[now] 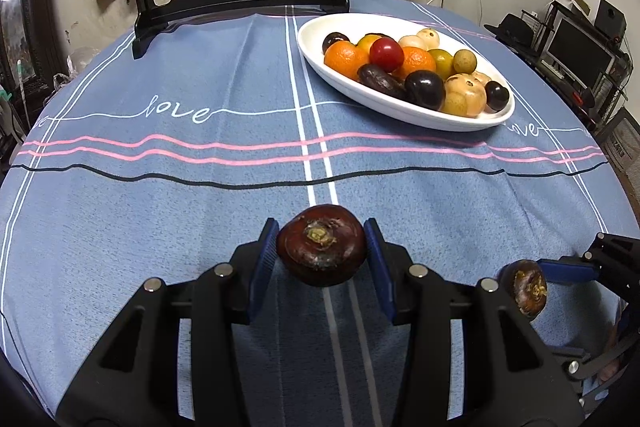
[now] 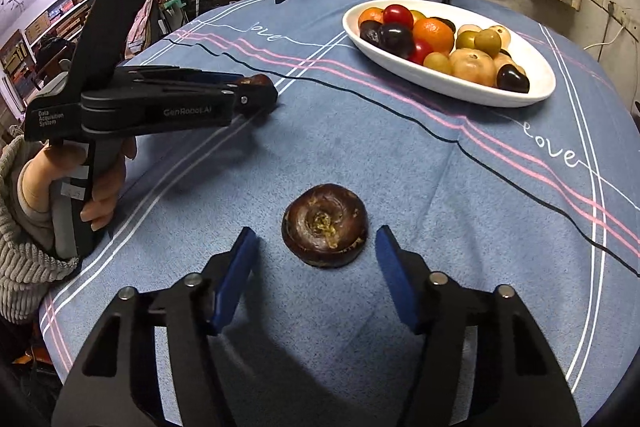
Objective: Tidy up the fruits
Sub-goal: 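Grasp the wrinkled brown fruit with the right tool while the left tool holds its fruit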
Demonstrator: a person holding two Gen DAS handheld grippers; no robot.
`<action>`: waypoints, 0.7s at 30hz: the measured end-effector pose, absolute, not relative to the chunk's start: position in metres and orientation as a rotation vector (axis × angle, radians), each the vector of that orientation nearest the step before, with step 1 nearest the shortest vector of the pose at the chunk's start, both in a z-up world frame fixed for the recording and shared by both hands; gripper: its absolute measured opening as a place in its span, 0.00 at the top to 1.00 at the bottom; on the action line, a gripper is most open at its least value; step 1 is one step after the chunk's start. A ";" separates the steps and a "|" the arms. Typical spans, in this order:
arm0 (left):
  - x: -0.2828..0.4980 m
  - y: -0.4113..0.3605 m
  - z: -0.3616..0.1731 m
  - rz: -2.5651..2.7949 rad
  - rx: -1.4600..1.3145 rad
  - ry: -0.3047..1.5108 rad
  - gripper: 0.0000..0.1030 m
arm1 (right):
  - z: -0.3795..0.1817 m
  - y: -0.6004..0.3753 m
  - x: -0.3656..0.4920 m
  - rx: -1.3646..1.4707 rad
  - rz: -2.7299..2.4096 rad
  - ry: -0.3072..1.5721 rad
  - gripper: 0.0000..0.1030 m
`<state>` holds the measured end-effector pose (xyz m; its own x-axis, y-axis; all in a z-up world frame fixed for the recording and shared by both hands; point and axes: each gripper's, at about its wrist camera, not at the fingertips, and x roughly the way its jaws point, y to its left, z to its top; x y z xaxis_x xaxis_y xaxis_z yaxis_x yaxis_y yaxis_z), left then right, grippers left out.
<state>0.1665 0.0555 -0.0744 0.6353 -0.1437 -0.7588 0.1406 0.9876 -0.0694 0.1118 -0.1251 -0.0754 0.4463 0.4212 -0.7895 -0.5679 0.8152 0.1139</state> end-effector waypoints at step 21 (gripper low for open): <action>0.166 0.046 -0.079 -0.166 0.035 0.875 0.57 | -0.075 -0.125 0.121 -0.156 0.602 0.900 0.55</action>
